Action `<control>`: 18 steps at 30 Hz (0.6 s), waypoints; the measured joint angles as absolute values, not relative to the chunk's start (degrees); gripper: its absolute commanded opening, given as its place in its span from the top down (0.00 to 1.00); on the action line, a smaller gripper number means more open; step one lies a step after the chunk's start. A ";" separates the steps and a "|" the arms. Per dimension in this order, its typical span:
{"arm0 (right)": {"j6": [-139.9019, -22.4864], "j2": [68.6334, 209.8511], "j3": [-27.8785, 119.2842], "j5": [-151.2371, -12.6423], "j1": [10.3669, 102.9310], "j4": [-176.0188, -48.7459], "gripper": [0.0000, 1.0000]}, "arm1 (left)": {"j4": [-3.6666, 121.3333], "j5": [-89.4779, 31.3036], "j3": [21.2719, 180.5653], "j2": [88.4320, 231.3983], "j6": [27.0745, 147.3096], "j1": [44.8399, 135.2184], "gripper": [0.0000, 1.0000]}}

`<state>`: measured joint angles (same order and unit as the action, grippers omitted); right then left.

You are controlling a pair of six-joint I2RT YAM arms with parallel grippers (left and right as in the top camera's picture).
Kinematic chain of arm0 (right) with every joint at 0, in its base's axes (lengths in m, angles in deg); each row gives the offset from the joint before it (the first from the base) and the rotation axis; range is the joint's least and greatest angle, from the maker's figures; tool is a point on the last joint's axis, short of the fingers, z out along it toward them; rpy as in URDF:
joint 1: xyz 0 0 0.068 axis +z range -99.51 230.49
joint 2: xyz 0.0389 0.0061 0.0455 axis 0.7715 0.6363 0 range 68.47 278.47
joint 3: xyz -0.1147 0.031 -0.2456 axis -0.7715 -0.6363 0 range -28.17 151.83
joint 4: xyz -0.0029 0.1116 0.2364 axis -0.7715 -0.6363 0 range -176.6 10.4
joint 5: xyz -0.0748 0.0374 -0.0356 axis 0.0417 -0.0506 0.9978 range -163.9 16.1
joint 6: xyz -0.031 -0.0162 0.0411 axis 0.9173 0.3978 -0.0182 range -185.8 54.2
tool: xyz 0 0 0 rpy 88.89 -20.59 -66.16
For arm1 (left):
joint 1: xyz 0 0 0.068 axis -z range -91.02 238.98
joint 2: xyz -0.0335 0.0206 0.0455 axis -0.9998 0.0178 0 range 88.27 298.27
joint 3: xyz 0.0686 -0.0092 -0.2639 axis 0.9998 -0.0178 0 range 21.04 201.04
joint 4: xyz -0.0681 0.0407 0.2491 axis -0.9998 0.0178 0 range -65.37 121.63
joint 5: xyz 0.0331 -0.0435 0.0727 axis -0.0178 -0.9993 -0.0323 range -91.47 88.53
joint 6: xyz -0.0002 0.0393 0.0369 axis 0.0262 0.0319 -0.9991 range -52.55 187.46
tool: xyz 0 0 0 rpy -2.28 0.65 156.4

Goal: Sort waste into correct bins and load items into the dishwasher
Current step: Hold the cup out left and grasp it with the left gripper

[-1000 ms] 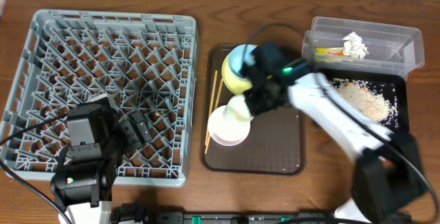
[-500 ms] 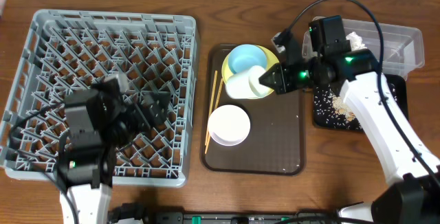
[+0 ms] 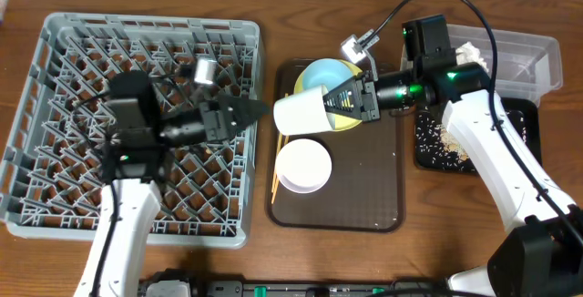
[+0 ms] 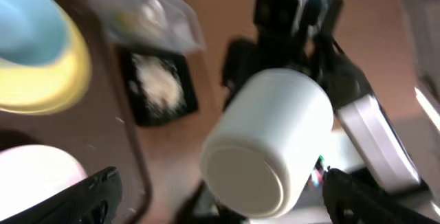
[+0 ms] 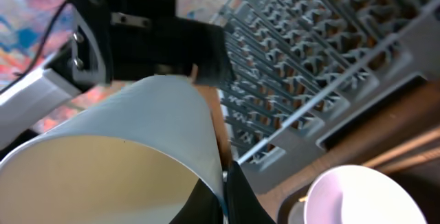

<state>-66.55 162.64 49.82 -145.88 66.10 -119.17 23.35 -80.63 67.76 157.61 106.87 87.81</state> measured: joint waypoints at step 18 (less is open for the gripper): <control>-66.40 162.64 49.82 -149.25 66.10 -118.47 0.99 | 12.29 -80.98 67.76 158.16 114.72 99.42 0.18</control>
<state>-66.40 162.64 49.82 -149.25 66.10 -118.47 12.29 -80.98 67.76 158.16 114.72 99.42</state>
